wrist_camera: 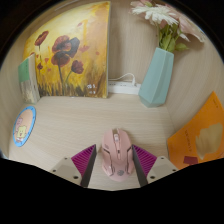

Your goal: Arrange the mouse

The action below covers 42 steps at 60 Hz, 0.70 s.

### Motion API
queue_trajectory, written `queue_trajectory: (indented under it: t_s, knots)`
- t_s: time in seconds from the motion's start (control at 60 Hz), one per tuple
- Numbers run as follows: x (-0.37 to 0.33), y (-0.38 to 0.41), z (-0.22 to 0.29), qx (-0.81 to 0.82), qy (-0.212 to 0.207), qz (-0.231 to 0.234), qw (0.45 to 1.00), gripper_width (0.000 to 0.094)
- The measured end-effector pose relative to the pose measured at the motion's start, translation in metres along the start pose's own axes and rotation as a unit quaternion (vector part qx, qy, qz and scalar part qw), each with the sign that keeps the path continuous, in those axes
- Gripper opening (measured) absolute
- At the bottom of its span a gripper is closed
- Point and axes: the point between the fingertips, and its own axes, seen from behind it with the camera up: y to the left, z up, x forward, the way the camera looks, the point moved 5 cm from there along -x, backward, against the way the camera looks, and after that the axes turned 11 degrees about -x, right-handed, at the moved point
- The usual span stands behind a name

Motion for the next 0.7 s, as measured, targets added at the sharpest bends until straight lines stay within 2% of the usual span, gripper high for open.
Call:
queue_trajectory:
  t_s: [0.083,0.217,0.283,0.367,0.4,0.5,0.7]
  knots:
    - [0.002,-0.007,-0.003,-0.003,0.007,-0.022,1.000,0.0543]
    - [0.001,-0.007,-0.004,0.007,0.016,-0.030,0.999,0.0496]
    - [0.000,-0.007,-0.004,0.023,0.024,-0.037,0.999,0.0438]
    - [-0.005,-0.008,-0.005,0.054,0.052,-0.063,0.995,0.0378]
    - [-0.012,-0.008,0.003,0.056,0.056,-0.078,0.994,0.0381]
    - [-0.048,0.007,0.057,0.066,0.015,-0.093,0.993,0.0378]
    - [-0.142,0.080,0.206,0.095,-0.113,-0.105,0.983,0.0380]
